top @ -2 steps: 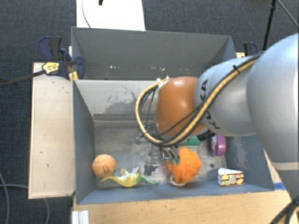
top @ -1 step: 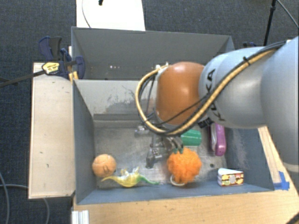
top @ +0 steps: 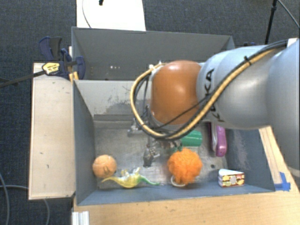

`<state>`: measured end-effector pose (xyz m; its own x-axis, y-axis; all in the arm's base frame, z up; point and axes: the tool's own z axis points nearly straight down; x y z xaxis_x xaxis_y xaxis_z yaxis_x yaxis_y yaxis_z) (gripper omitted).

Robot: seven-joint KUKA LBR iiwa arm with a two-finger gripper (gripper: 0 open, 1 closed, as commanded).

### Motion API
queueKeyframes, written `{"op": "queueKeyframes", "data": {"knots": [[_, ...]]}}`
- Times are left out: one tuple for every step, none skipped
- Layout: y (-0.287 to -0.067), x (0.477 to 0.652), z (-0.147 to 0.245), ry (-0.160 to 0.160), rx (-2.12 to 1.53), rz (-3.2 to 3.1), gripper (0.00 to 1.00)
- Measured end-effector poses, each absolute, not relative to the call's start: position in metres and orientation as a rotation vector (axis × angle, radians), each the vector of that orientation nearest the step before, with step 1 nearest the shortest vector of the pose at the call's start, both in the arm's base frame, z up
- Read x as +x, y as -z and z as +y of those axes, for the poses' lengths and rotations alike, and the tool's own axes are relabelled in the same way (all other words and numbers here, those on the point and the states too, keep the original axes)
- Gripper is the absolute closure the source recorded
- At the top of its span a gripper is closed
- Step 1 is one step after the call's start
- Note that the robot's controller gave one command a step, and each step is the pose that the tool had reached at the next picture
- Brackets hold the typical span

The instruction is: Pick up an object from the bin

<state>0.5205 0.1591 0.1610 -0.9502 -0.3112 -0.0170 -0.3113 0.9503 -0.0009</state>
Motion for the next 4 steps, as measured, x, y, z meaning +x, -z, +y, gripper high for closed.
{"op": "queueKeyframes", "data": {"knots": [[-0.098, 0.500, 0.157, -0.002, -0.668, 3.062, 0.00], [-0.076, 0.486, 0.166, -0.003, -0.801, 3.031, 1.00], [-0.076, 0.486, 0.166, -0.003, -0.800, 3.031, 1.00], [-0.208, 0.502, 0.158, 0.000, -0.693, 3.062, 1.00]]}}
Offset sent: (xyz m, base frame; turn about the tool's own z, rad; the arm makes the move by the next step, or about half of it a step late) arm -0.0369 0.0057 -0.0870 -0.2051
